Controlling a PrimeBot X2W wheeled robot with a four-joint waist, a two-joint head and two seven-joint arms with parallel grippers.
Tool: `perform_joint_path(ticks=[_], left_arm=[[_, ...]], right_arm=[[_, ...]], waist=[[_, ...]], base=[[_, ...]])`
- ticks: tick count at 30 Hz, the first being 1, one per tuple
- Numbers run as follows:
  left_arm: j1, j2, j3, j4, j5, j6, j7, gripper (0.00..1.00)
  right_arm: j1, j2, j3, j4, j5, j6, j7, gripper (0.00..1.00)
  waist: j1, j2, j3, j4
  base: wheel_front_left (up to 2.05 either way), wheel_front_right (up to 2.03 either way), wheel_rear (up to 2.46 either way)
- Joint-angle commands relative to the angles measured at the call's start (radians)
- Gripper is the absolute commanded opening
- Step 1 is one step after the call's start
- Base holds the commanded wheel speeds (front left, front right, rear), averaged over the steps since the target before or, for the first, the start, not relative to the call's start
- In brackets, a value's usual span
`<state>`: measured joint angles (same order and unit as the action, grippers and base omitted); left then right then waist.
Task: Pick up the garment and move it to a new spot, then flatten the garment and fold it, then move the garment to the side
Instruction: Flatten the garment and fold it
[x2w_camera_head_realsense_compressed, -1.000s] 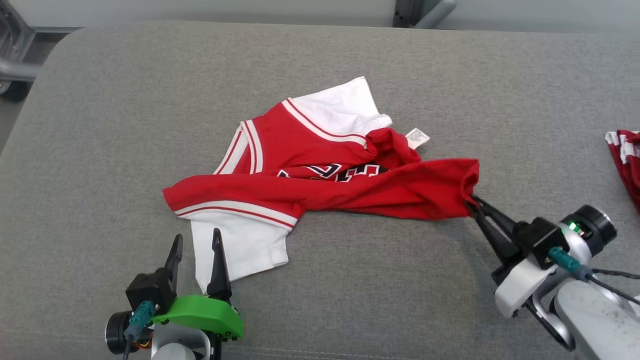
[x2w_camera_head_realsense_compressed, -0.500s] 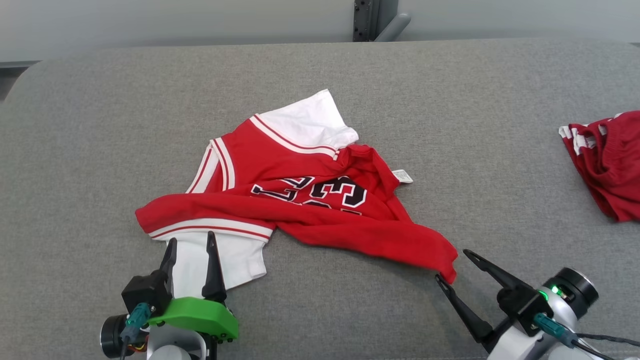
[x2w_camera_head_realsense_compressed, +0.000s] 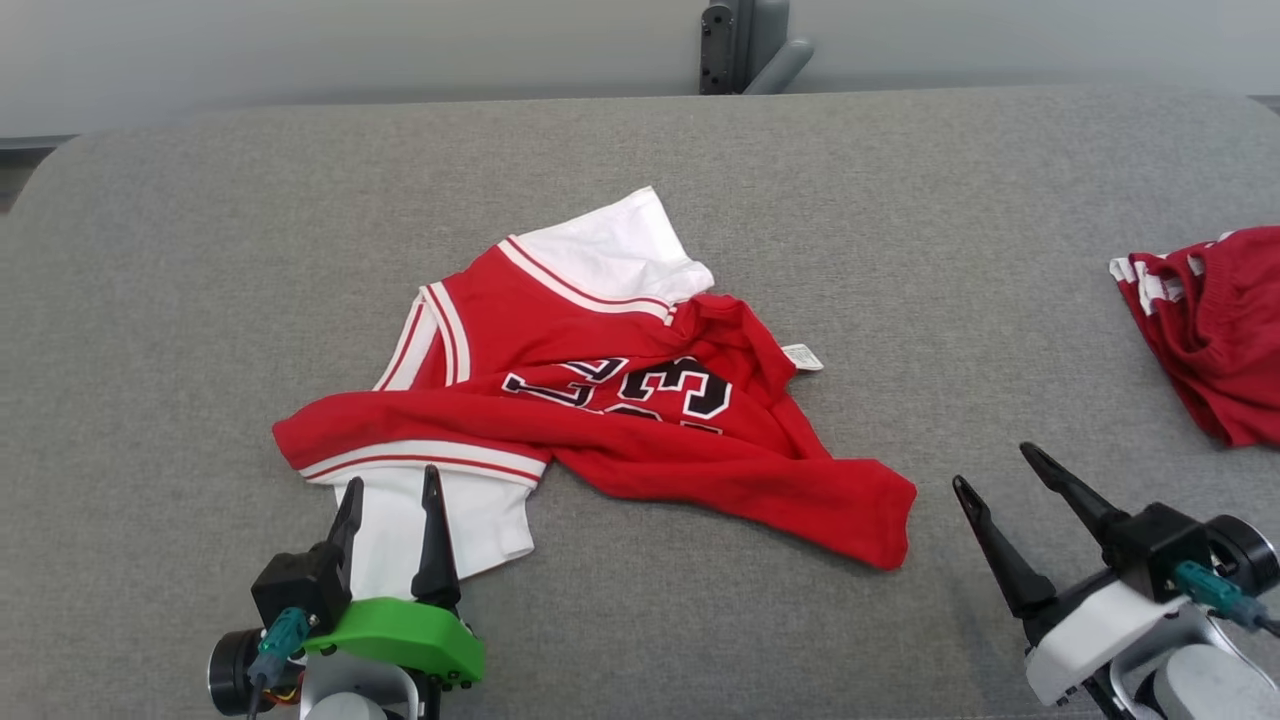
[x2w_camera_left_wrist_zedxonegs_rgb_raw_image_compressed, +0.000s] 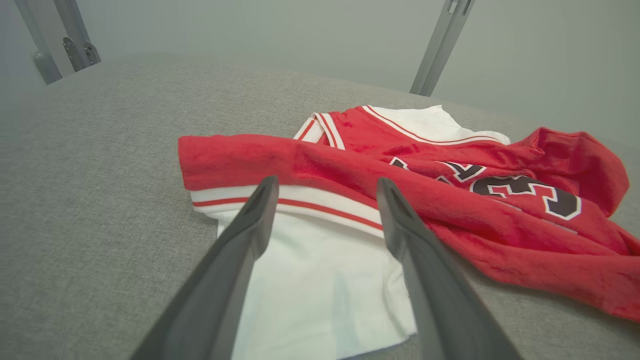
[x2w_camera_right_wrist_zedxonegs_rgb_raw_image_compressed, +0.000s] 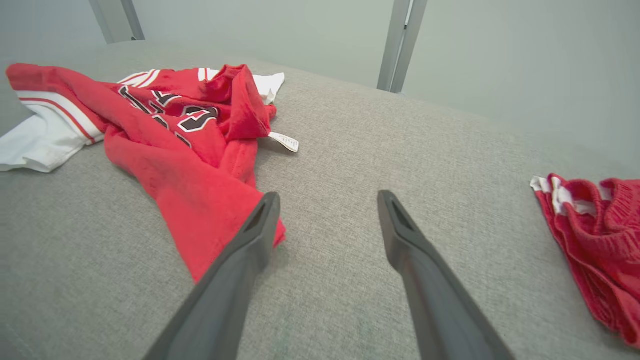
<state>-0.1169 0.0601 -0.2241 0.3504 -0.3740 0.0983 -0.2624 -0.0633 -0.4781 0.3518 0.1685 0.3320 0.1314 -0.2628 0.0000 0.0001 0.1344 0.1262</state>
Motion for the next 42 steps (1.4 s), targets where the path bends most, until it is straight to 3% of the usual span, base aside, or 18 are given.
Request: perform_joint_path(ticks=[1,7,13,19,25,26,27,28,30,31,42], left_arm=[[-0.013,0.003,0.001,0.000,-0.007,0.000,-0.003,1.00],[-0.025,-0.003,-0.017,0.004,-0.013,-0.002,-0.003,1.00],[-0.026,-0.007,-0.032,0.008,-0.025,-0.003,-0.002,1.00],[-0.012,-0.009,-0.047,0.008,-0.043,0.004,-0.003,1.00],[-0.002,-0.009,-0.065,-0.001,-0.060,0.014,-0.003,1.00],[-0.002,-0.009,-0.068,-0.002,-0.062,0.015,-0.003,1.00],[-0.002,-0.009,-0.068,-0.002,-0.062,0.015,-0.003,1.00],[-0.002,-0.009,-0.070,-0.003,-0.063,0.016,-0.003,1.00],[-0.002,-0.010,-0.073,-0.005,-0.064,0.018,-0.003,1.00],[-0.003,-0.010,-0.073,-0.006,-0.064,0.018,-0.003,1.00],[-0.010,-0.010,-0.080,-0.021,-0.067,0.024,-0.003,1.00]], right_arm=[[-0.036,-0.009,0.018,0.022,0.022,-0.002,-0.003,1.00],[-0.234,-0.052,0.215,0.174,0.164,-0.002,0.041,1.00],[-0.408,-0.122,0.427,0.227,0.365,-0.002,0.161,1.00],[-0.510,-0.188,0.574,0.253,0.559,-0.001,0.311,1.00],[-0.578,-0.218,0.683,0.288,0.679,-0.002,0.419,1.00],[-0.588,-0.219,0.695,0.301,0.686,-0.002,0.429,0.73],[-0.588,-0.219,0.695,0.301,0.686,-0.002,0.429,0.73],[-0.598,-0.218,0.708,0.317,0.690,-0.002,0.436,0.42],[-0.621,-0.219,0.724,0.356,0.685,-0.002,0.425,0.11],[-0.631,-0.216,0.730,0.380,0.681,-0.002,0.417,0.00],[-0.771,-0.196,0.696,0.684,0.570,-0.002,0.227,0.00]], waist=[[0.0000,-0.0001,0.007,0.028],[0.0000,-0.0001,0.019,0.116],[0.0000,-0.0001,0.022,0.209],[0.0000,-0.0001,0.015,0.284],[0.0000,-0.0001,0.013,0.322],[0.0000,-0.0001,0.013,0.326],[0.0000,-0.0001,0.013,0.326],[0.0000,-0.0001,0.014,0.328],[0.0000,-0.0001,0.017,0.331],[0.0000,-0.0001,0.018,0.332],[0.0000,-0.0001,0.050,0.313]], base=[[0.00,0.00,0.00],[0.00,0.00,0.00],[0.00,0.00,0.00],[0.00,0.00,0.00],[0.00,0.00,0.00],[0.00,0.00,0.00],[0.00,0.00,0.00],[0.00,0.00,0.00],[0.00,0.00,0.00],[0.00,0.00,0.00],[0.00,0.00,0.00]])
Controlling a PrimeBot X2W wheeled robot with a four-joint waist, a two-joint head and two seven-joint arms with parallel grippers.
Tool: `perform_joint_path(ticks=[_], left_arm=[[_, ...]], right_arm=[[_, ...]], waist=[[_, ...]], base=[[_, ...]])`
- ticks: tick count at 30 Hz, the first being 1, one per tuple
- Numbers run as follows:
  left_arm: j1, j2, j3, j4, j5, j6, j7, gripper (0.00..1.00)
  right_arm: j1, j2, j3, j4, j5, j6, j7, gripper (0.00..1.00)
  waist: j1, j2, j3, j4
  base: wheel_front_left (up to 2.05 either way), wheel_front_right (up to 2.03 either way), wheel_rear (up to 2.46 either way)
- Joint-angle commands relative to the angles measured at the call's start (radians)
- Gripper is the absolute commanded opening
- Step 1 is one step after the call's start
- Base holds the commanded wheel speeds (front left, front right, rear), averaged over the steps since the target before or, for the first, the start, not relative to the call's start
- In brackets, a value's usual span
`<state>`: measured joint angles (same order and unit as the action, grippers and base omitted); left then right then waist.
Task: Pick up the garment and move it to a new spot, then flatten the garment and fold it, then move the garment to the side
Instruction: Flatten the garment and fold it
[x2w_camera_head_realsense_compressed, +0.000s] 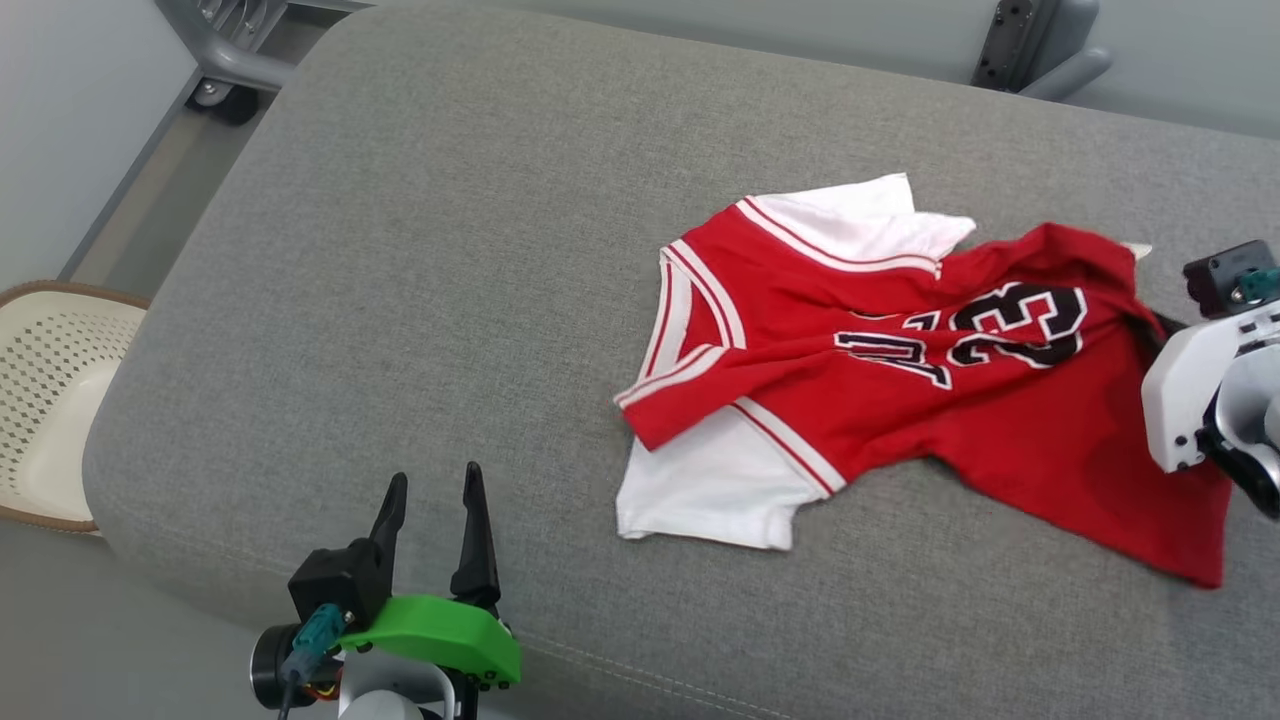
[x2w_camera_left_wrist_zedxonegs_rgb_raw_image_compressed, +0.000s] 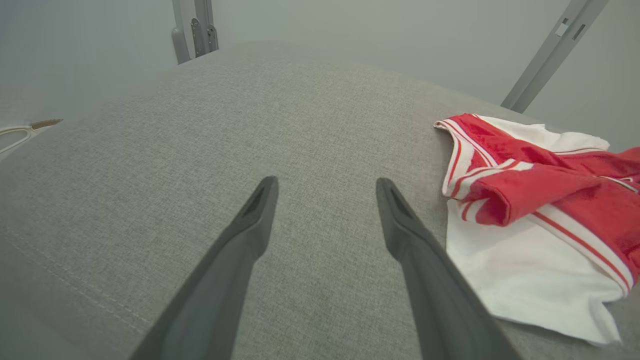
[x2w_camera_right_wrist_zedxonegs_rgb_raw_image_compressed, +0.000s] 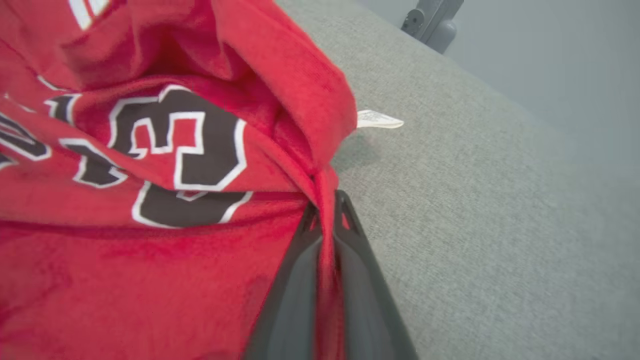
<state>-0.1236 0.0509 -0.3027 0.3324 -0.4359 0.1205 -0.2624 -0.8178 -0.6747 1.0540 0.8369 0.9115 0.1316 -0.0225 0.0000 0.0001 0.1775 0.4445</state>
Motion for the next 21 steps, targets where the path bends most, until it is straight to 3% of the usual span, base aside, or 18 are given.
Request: perform_joint_path(ticks=[1,8,9,10,11,15,21], left_arm=[[-0.006,0.000,-0.005,-0.003,-0.005,0.002,-0.003,1.00],[-0.030,0.000,-0.029,-0.001,0.000,-0.006,-0.003,1.00],[-0.033,0.000,-0.031,-0.001,0.000,-0.006,-0.003,1.00],[-0.036,0.000,-0.035,-0.002,-0.001,-0.006,-0.003,1.00],[-0.039,0.000,-0.038,-0.004,0.000,-0.006,-0.003,1.00],[-0.048,0.000,-0.051,-0.006,0.012,-0.011,-0.003,1.00],[-0.067,0.000,-0.061,-0.008,0.033,-0.020,-0.003,1.00]], right_arm=[[-0.028,0.007,-0.010,0.042,-0.024,-0.002,-0.029,0.00],[-0.122,0.064,-0.028,0.204,-0.113,-0.002,-0.133,0.01],[-0.129,0.080,-0.029,0.227,-0.123,-0.002,-0.138,0.18],[-0.136,0.095,-0.023,0.245,-0.140,-0.002,-0.146,0.43],[-0.147,0.107,-0.018,0.259,-0.153,-0.002,-0.158,1.00],[-0.154,0.151,-0.024,0.294,-0.177,-0.002,-0.210,1.00],[-0.169,0.151,-0.114,0.256,-0.214,-0.002,-0.244,1.00]], waist=[[0.0000,-0.0001,0.010,-0.009],[0.0000,-0.0001,0.041,-0.031],[0.0000,-0.0001,0.045,-0.037],[0.0000,-0.0001,0.046,-0.042],[0.0000,-0.0001,0.048,-0.050],[0.0000,-0.0001,0.037,-0.104],[0.0000,-0.0001,0.006,-0.192]], base=[[0.00,0.00,0.00],[0.00,0.00,0.00],[0.00,0.00,0.00],[0.00,0.00,0.00],[0.00,0.00,0.00],[0.00,0.00,0.00],[0.00,0.00,0.00]])
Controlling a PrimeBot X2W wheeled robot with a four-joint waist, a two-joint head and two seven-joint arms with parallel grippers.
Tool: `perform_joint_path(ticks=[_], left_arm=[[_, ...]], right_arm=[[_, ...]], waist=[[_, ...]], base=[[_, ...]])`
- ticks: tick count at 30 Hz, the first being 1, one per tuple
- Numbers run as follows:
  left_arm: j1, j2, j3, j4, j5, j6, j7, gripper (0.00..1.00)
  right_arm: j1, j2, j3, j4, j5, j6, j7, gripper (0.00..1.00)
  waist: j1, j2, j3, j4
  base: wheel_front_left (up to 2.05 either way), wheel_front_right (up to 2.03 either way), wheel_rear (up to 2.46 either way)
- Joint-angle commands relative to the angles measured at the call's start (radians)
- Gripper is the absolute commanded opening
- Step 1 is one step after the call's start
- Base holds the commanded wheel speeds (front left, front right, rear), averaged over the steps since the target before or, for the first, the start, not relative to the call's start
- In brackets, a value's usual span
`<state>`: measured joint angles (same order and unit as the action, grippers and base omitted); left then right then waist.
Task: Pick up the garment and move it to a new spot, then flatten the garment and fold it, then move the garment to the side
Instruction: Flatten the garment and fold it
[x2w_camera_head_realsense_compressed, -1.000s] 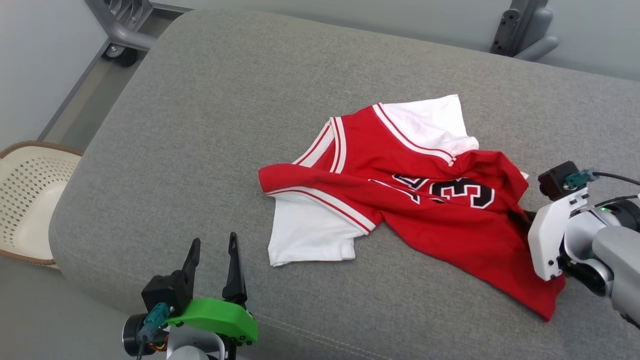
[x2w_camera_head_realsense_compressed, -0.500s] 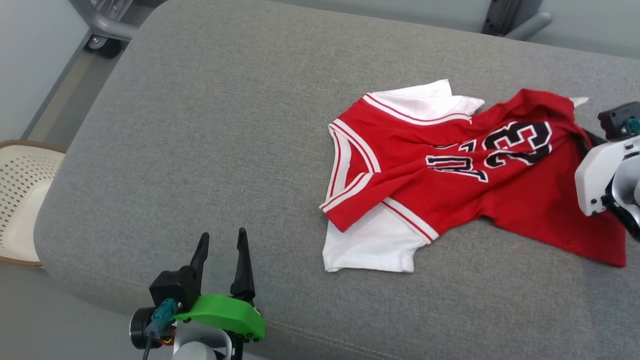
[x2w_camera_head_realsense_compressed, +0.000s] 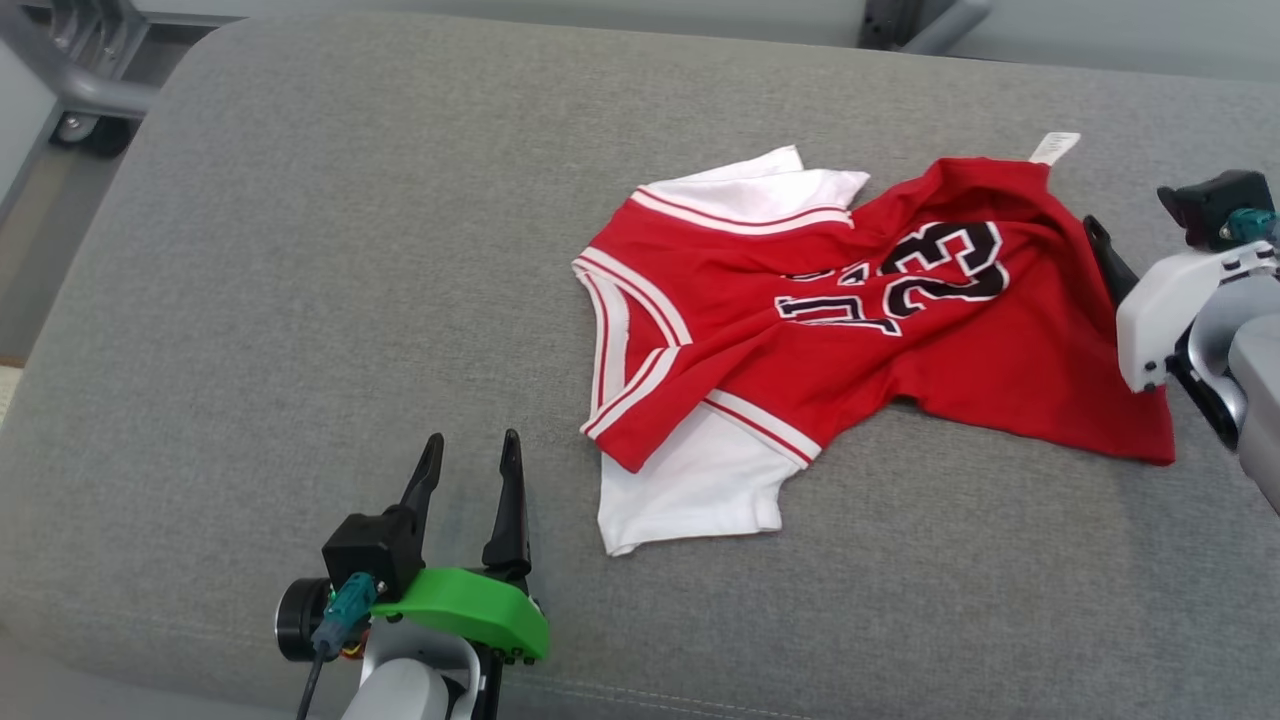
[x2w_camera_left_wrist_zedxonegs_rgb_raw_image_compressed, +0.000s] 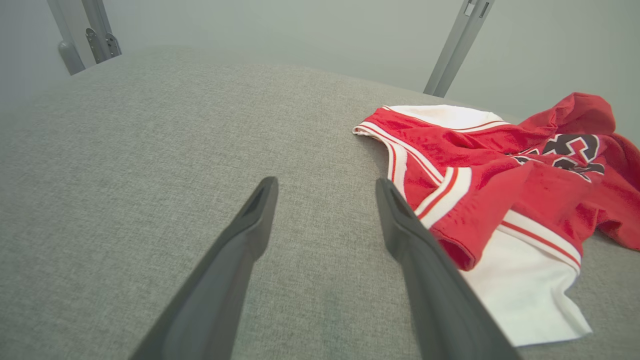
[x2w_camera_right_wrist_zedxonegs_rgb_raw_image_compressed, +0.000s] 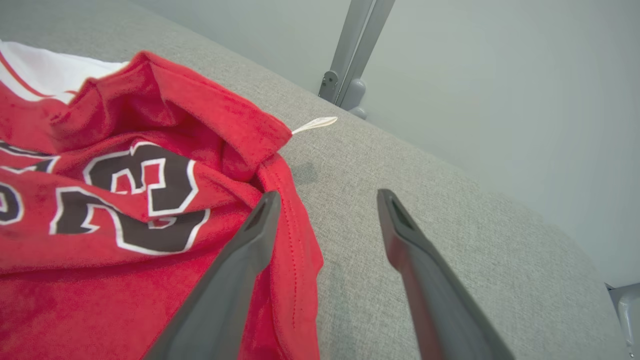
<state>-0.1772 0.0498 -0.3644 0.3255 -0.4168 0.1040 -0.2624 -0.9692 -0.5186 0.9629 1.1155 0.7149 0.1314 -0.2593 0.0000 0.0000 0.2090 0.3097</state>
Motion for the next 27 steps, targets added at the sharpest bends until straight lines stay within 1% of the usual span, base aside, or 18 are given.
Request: perform_joint_path(ticks=[1,2,3,4,6,7,10,13,15,18,20,23,27], left_arm=[[-0.017,0.002,-0.001,-0.002,0.017,-0.004,-0.003,1.00],[-0.020,0.002,0.002,0.001,0.022,-0.006,-0.003,1.00],[-0.020,0.002,0.002,0.001,0.022,-0.006,-0.003,1.00],[-0.023,0.002,0.007,0.006,0.024,-0.011,-0.003,1.00],[-0.019,0.002,0.012,0.011,0.026,-0.015,-0.003,1.00],[-0.019,0.002,0.012,0.011,0.026,-0.015,-0.003,1.00],[0.000,0.002,0.017,0.017,0.028,-0.016,-0.003,1.00],[0.018,0.002,0.019,0.022,0.031,-0.020,-0.003,1.00],[0.029,0.002,0.019,0.021,0.036,-0.024,-0.003,1.00],[0.053,0.003,0.029,0.015,0.050,-0.023,-0.003,1.00],[0.069,0.003,0.039,0.008,0.058,-0.026,-0.003,1.00],[0.101,0.007,0.064,0.004,0.076,-0.030,-0.003,1.00],[0.141,0.007,0.096,-0.009,0.087,-0.041,-0.003,1.00]], right_arm=[[-0.014,-0.013,-0.061,-0.053,-0.034,-0.002,-0.006,1.00],[0.008,-0.018,-0.101,-0.082,-0.049,-0.002,-0.006,1.00],[0.008,-0.018,-0.101,-0.082,-0.049,-0.002,-0.006,1.00],[0.067,-0.030,-0.200,-0.154,-0.102,-0.002,-0.006,1.00],[0.135,-0.029,-0.322,-0.234,-0.157,-0.002,-0.006,1.00],[0.135,-0.029,-0.322,-0.234,-0.157,-0.002,-0.006,1.00],[0.280,-0.005,-0.523,-0.364,-0.261,-0.002,-0.006,1.00],[0.464,0.057,-0.726,-0.509,-0.375,-0.002,-0.006,1.00],[0.585,0.116,-0.850,-0.615,-0.460,-0.002,-0.006,1.00],[0.743,0.229,-0.979,-0.769,-0.554,-0.002,-0.007,1.00],[0.828,0.294,-1.030,-0.856,-0.598,-0.002,-0.007,1.00],[0.915,0.378,-1.051,-0.952,-0.641,-0.002,-0.007,1.00],[0.986,0.432,-1.043,-1.028,-0.659,-0.002,-0.007,1.00]], waist=[[0.0000,0.0000,-0.032,-0.073],[0.0000,0.0000,-0.040,-0.089],[0.0000,0.0000,-0.040,-0.089],[0.0000,0.0000,-0.057,-0.119],[0.0000,0.0000,-0.074,-0.147],[0.0000,0.0000,-0.074,-0.147],[0.0000,0.0000,-0.097,-0.182],[0.0000,0.0000,-0.115,-0.207],[0.0000,0.0000,-0.124,-0.221],[0.0000,0.0000,-0.134,-0.240],[0.0000,0.0000,-0.140,-0.251],[0.0000,0.0000,-0.150,-0.269],[0.0000,0.0000,-0.164,-0.282]], base=[[0.00,0.00,0.00],[0.00,0.00,0.00],[0.00,0.00,0.00],[0.00,0.00,0.00],[0.00,0.00,0.00],[0.00,0.00,0.00],[0.00,0.00,0.00],[0.00,0.00,0.00],[0.00,0.00,0.00],[0.00,0.00,0.00],[0.00,0.00,0.00],[0.00,0.00,0.00],[0.00,0.00,0.00]])
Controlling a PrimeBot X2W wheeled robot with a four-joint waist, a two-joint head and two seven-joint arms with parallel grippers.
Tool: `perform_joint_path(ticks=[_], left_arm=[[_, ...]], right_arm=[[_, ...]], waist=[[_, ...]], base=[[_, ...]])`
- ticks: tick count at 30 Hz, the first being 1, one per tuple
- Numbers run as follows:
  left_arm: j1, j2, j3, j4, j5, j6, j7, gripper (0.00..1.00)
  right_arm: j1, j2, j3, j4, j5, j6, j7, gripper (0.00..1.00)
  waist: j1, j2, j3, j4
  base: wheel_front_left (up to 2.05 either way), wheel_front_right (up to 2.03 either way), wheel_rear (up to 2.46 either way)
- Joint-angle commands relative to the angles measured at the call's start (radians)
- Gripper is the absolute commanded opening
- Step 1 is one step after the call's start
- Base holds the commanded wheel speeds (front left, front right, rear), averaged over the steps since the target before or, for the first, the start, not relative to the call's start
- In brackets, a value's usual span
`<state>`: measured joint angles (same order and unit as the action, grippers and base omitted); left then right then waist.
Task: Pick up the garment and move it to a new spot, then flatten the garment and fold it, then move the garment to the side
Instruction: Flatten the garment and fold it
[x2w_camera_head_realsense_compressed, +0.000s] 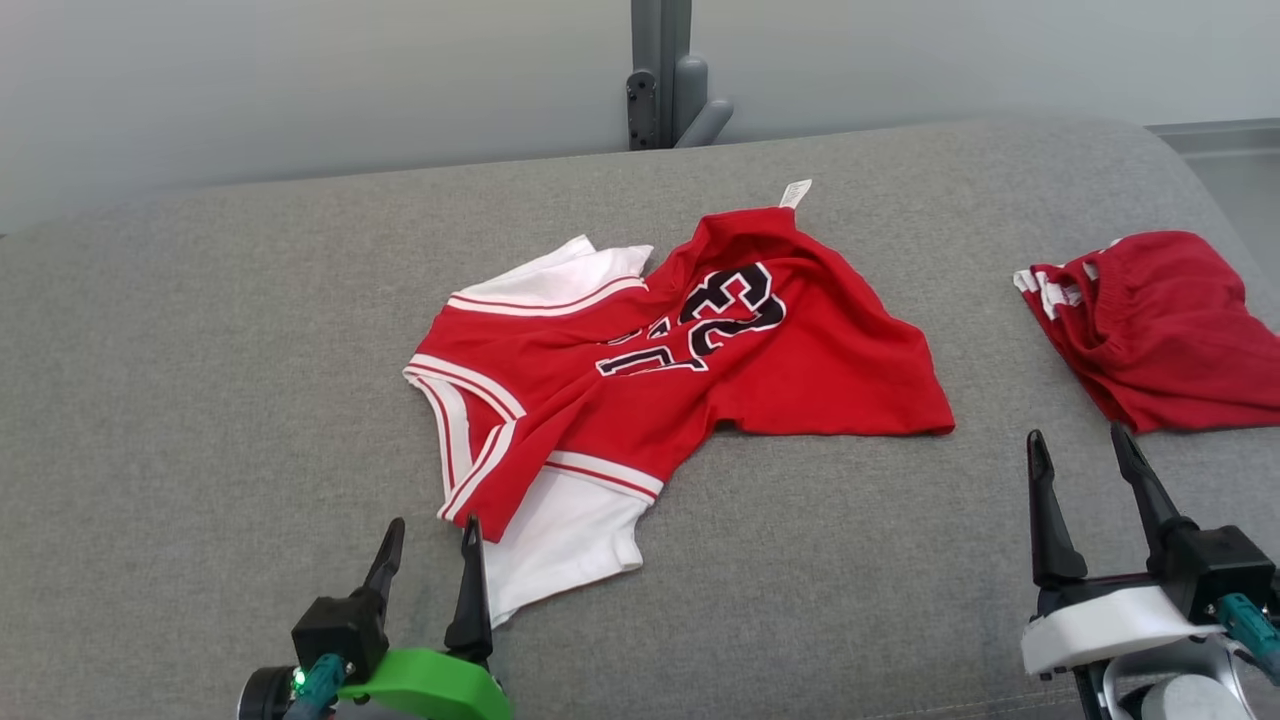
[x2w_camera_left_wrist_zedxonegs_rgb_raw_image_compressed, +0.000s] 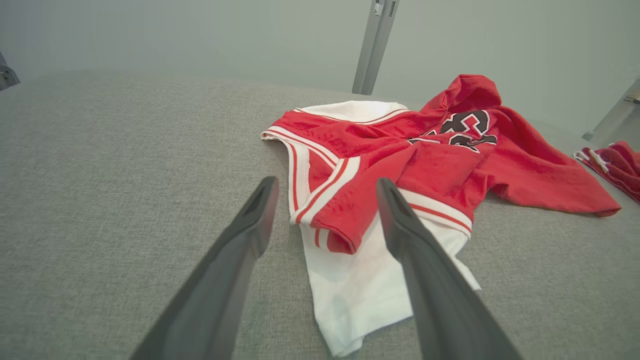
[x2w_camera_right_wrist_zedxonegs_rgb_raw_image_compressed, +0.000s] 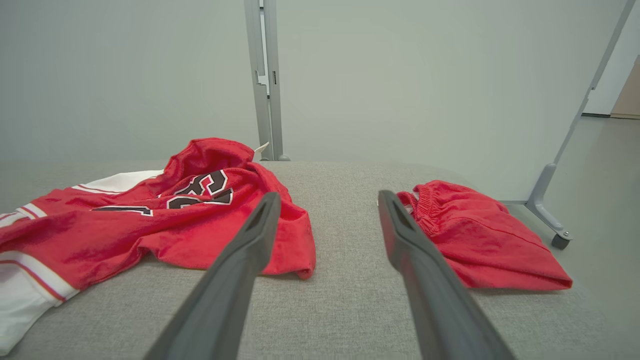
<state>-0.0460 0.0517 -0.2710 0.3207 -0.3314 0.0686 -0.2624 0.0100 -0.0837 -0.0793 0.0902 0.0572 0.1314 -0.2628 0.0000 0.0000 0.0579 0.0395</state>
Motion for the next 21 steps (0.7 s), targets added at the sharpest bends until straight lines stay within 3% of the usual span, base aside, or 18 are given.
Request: perform_joint_path(ticks=[1,21], left_arm=[[0.018,0.005,0.012,-0.009,0.005,-0.006,-0.003,1.00],[0.084,0.000,0.028,-0.036,0.024,-0.038,-0.003,1.00]], right_arm=[[0.017,0.006,0.002,-0.014,0.000,-0.002,-0.003,1.00],[0.066,0.033,0.013,-0.018,0.018,-0.002,-0.003,1.00]], waist=[[0.0000,0.0000,-0.016,-0.013],[0.0000,0.0000,-0.070,0.010]], base=[[0.00,0.00,0.00],[0.00,0.00,0.00]])
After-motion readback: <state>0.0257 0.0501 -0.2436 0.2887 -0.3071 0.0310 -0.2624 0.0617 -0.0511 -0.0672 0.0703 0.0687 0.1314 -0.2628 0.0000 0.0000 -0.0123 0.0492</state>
